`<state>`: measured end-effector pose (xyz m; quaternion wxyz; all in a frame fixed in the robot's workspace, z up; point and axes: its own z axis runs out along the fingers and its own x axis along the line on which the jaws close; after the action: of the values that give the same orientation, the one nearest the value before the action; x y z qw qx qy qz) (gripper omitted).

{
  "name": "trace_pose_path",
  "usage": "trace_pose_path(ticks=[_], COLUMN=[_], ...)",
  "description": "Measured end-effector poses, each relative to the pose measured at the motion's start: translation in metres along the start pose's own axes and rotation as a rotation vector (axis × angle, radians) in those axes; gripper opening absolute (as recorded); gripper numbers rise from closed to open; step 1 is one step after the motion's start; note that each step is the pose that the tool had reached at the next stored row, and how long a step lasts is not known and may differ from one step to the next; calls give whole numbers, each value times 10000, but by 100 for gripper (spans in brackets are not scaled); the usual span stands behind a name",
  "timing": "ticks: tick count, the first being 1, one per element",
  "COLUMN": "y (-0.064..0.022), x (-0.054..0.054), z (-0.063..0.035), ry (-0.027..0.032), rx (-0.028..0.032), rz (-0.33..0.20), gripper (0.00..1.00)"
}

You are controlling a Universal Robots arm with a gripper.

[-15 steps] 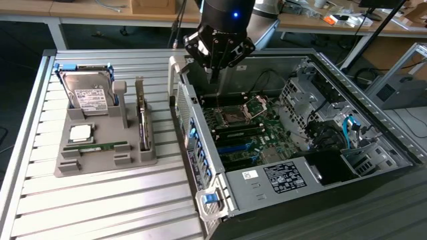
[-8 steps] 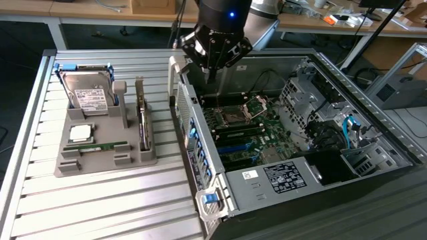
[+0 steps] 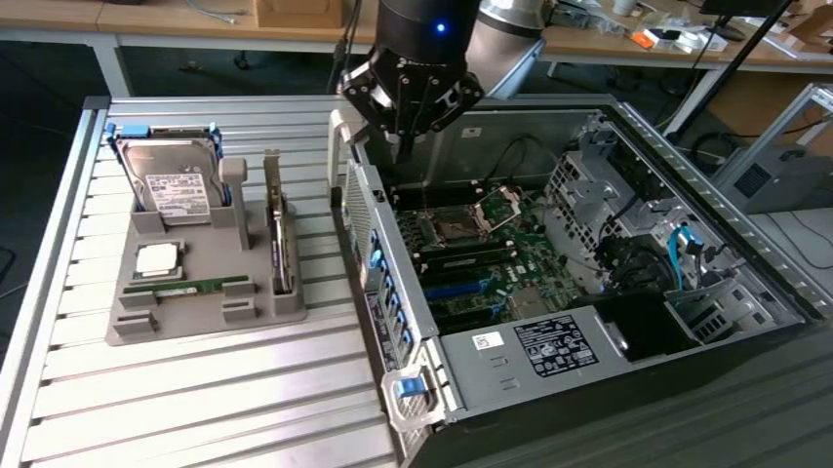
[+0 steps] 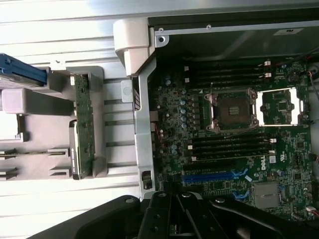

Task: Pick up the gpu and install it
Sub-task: 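Reach for the gpu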

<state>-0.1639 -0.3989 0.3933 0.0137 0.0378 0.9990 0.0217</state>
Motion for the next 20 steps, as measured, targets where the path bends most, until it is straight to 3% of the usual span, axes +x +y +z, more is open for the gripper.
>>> trace_pose_path(ticks=[20], y=[-13], x=[167], z=[-5], ry=[-7], rx=[0], rz=[0], gripper=[11])
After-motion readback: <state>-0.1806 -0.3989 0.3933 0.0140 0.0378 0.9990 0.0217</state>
